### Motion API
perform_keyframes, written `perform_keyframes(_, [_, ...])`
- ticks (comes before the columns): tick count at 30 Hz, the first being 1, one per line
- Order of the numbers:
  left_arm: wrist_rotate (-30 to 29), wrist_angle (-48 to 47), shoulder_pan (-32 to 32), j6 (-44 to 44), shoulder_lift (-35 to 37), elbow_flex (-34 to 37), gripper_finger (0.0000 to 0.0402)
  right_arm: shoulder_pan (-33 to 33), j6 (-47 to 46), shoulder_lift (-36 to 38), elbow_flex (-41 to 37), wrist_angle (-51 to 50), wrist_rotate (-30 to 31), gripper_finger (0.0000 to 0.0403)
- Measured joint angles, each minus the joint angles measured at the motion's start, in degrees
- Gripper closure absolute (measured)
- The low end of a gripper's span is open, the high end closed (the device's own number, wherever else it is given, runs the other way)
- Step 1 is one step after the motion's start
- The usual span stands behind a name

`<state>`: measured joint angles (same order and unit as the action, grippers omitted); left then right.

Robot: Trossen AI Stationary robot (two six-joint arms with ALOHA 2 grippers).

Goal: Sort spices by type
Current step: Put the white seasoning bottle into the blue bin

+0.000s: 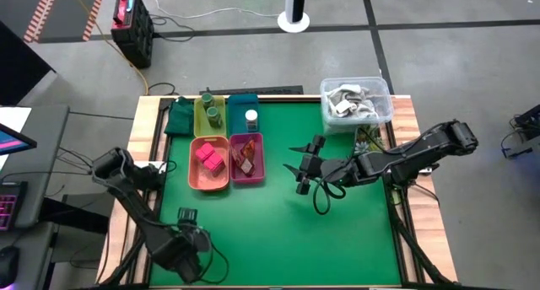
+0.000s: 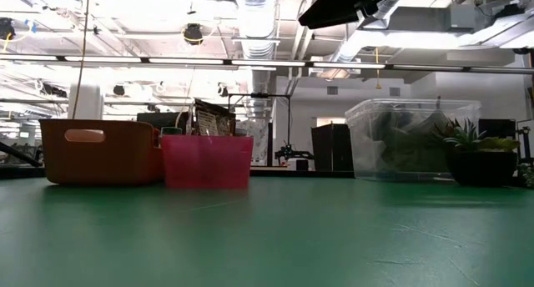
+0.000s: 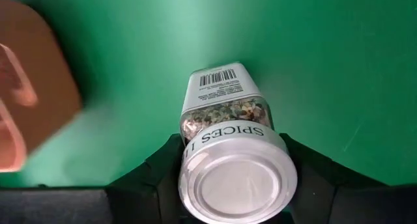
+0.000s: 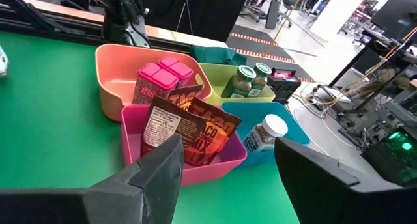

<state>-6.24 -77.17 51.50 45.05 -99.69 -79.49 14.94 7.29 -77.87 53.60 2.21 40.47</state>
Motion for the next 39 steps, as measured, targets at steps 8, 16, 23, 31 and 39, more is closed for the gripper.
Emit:
perform_keyframes(8, [-1.9,-1.5,-8.1,-8.0,3.9,-2.2,0.0207,0.0,0.2,0.0,0.0,0.0,0.0,0.0133])
perform_keyframes(16, [-5.6,-1.4,-23.4,-17.6,12.1,-3.9,0.0207,0.5,0.3,0.0,0.0,-1.4,0.0,0.0133])
perform_keyframes(23, [-6.0,7.0,-39.7,-29.3,19.7,-4.9,0.0207,0.4,-2.7,0.0,0.0,-6.7,0.0,0.0133])
perform_keyframes(31, [-6.4,12.5,-61.5,-44.3,19.7,-4.9,0.0207,0.4,-6.0,0.0,0.0,-8.2,0.0,0.0133])
perform_keyframes(39, [-2.8,22.1,-79.2,-56.6,15.2,-4.9,0.0207,1.3,-11.1,0.0,0.0,-12.2,0.0,0.0133])
